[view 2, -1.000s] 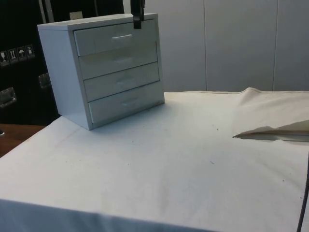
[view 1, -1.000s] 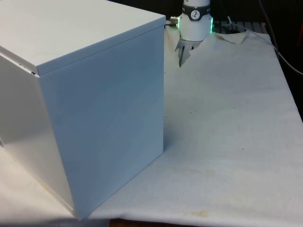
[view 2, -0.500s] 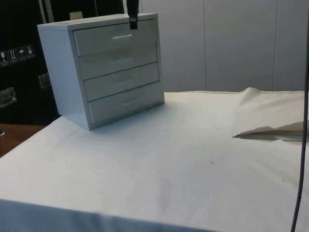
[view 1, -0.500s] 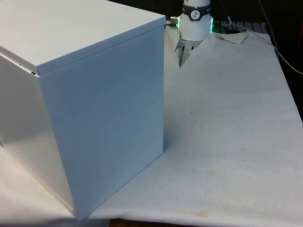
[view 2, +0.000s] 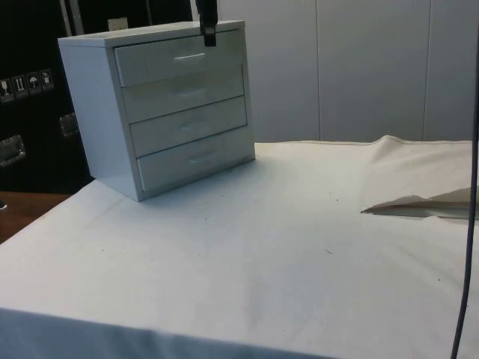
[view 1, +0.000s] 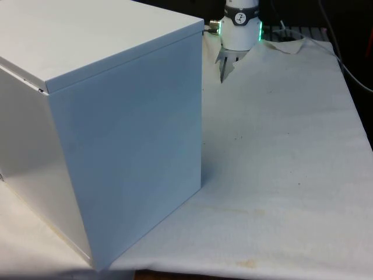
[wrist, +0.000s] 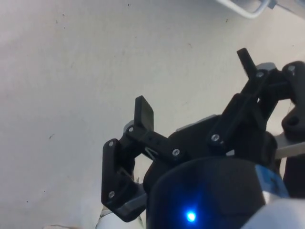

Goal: Open the drawer, then close it.

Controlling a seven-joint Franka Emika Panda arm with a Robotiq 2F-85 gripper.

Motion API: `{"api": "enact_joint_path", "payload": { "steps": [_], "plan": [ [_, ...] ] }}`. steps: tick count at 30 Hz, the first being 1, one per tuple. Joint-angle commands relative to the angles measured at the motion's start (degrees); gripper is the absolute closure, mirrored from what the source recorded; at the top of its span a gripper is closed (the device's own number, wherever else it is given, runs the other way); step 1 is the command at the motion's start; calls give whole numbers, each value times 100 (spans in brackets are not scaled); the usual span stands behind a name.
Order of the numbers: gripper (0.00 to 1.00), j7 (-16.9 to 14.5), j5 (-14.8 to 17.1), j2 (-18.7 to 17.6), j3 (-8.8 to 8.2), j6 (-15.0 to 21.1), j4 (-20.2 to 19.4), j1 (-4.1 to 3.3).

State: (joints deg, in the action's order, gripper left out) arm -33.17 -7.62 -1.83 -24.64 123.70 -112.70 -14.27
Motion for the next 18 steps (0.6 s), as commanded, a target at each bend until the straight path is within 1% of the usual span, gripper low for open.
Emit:
{"api": "enact_joint_path", "payload": {
  "steps": [1, 5, 6, 7, 15, 16, 17, 18],
  "plan": [
    [0, -138, 63, -6, 6, 63, -23, 0],
    [0, -321, 86, -17, 6, 69, -34, 0],
    [0, -246, 40, -23, 0, 6, -6, 0],
    [0, -413, 103, -23, 6, 69, -34, 0],
    [0, -762, 149, -86, 0, 120, -6, 6],
    [0, -688, 86, -74, 0, 69, -6, 0],
    [0, -859, 155, -97, 0, 155, 0, 11],
    [0, -900, 160, -103, 0, 172, 0, 11]
  ]
}}
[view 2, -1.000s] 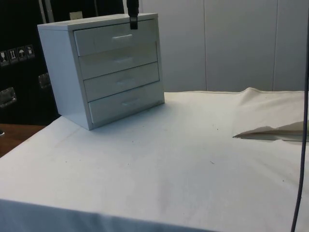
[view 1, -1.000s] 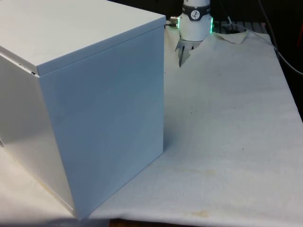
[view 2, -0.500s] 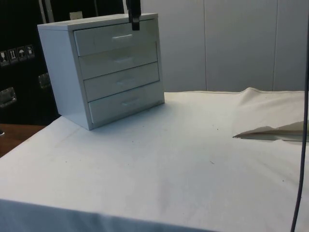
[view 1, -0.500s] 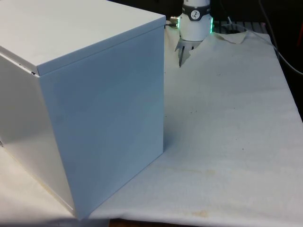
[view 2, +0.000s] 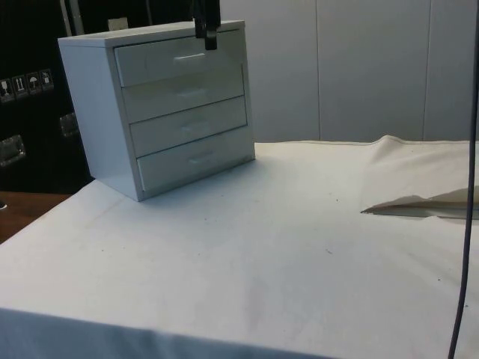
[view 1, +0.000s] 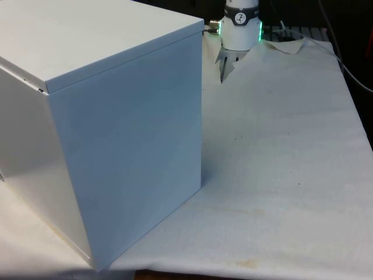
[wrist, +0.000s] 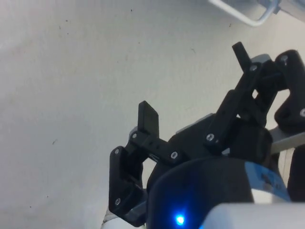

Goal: Open the drawer, then close it.

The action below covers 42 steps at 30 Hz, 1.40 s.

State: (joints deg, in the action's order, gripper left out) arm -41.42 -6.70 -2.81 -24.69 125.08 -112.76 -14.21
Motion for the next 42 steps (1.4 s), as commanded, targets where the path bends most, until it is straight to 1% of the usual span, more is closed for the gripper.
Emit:
{"api": "enact_joint_path", "payload": {
  "steps": [1, 5, 6, 7, 11, 13, 15, 16, 17, 21, 23, 26, 27, 28, 31, 33, 34, 35, 37, 42],
  "plan": [
    [0, -120, 69, -11, 0, 57, 0, 11],
    [0, -327, 92, -17, -11, 212, -46, 23],
    [0, -275, 52, -23, -17, 120, -11, 17],
    [0, -372, 103, -17, -11, 241, -52, 23],
    [0, -573, 132, -29, -17, 435, -138, 29],
    [0, -613, 138, -29, -17, 481, -155, 29],
    [0, -739, 155, -34, -17, 607, -212, 29],
    [0, -642, 92, -34, -23, 510, -189, 23],
    [0, -785, 160, -40, -23, 653, -229, 34],
    [0, -951, 178, -40, -34, 802, -292, 40],
    [0, -1083, 195, -40, -52, 905, -332, 46],
    [0, -1220, 229, -46, -69, 991, -367, 52],
    [0, -1134, 160, -46, -80, 900, -338, 40],
    [0, -1272, 246, -63, -74, 1014, -367, 52],
    [0, -1455, 304, -138, -92, 1112, -367, 57],
    [0, -1541, 338, -178, -97, 1163, -355, 57],
    [0, -1455, 264, -166, -115, 1117, -355, 46],
    [0, -1513, 292, -189, -120, 1146, -355, 46],
    [0, -1730, 413, -258, -120, 1232, -332, 57],
    [0, -1948, 458, -309, -143, 1261, -315, 69]
  ]
}}
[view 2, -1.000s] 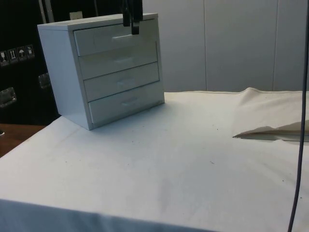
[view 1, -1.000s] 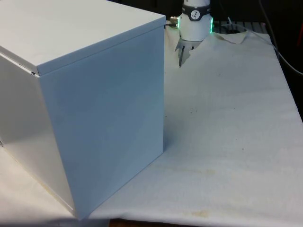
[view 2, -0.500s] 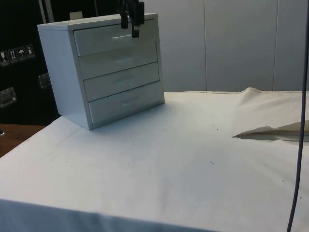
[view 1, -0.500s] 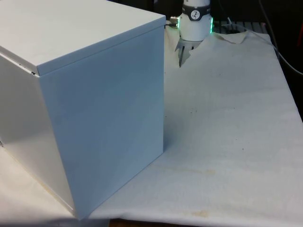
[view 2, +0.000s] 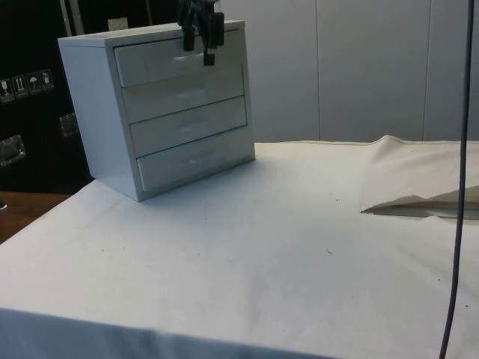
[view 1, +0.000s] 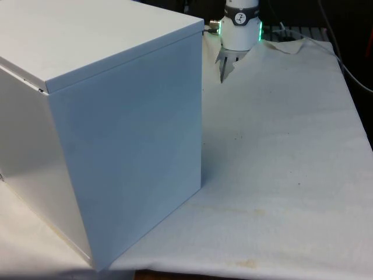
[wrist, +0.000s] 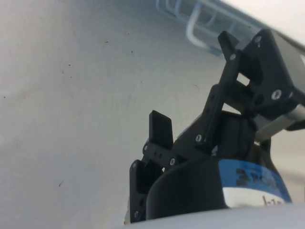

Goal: Open the drawer, then close it.

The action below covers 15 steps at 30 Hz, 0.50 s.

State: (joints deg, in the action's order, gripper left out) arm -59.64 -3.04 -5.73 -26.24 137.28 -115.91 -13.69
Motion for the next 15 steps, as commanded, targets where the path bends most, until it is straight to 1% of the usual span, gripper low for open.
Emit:
{"api": "enact_joint_path", "payload": {
  "steps": [1, 2, 3, 5, 9, 10, 11, 15],
  "plan": [
    [0, -172, 103, -23, 6, 40, 0, 17],
    [0, -46, 17, -6, -6, 0, 6, 0],
    [0, -218, 115, -29, 0, 40, 6, 17],
    [0, -338, 155, -57, -11, 34, 17, 17],
    [0, -447, 183, -115, -17, 29, 40, 17],
    [0, -344, 92, -69, -34, 0, 17, 0],
    [0, -470, 195, -132, -17, 29, 52, 17],
    [0, -561, 235, -212, -17, 46, 97, 17]
  ]
}}
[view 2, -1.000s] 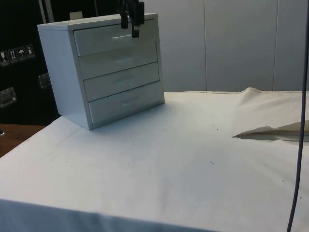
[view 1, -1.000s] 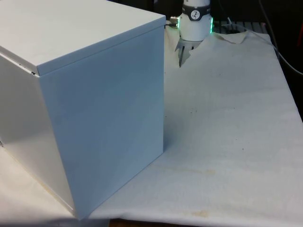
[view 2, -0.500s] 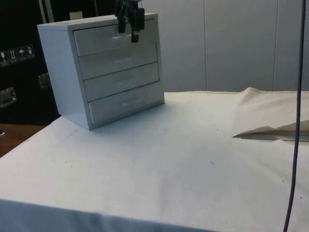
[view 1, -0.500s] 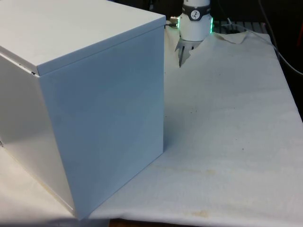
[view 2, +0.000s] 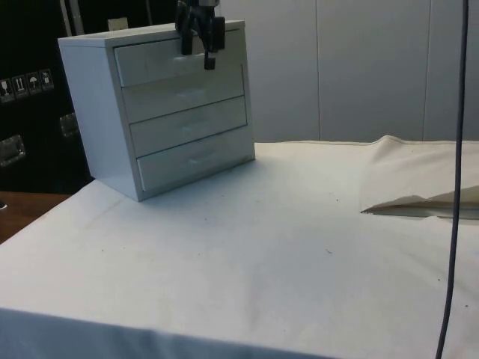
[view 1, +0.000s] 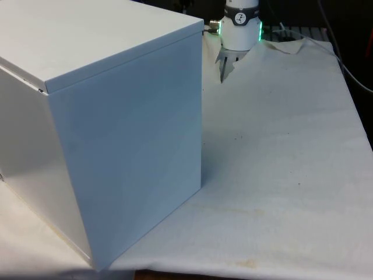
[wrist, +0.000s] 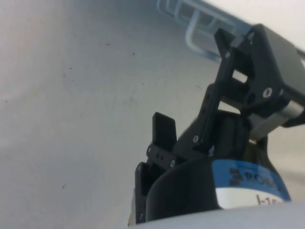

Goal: Open the drawer, then close it.

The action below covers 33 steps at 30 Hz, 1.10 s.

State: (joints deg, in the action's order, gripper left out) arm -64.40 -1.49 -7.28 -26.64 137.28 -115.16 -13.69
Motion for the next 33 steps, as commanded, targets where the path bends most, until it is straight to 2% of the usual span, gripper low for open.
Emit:
{"api": "enact_joint_path", "payload": {
  "steps": [1, 6, 10, 15, 16, 23, 24, 25, 32, 33],
  "plan": [
    [0, -92, 80, -69, 17, 46, 29, 17],
    [0, -46, 0, -11, 0, 0, 11, 0],
    [0, -149, 40, -29, 11, 23, 17, 6],
    [0, -74, -74, 97, 11, 92, -126, -34],
    [0, -103, -6, 46, 17, 6, -63, -23],
    [0, 11, -206, 338, 23, 424, -481, -63],
    [0, -63, -97, 315, 34, 264, -424, -57],
    [0, 23, -223, 361, 23, 481, -527, -63],
    [0, 40, -235, 327, 6, 945, -688, -52],
    [0, -40, -126, 355, 29, 814, -682, -57]
  ]
}}
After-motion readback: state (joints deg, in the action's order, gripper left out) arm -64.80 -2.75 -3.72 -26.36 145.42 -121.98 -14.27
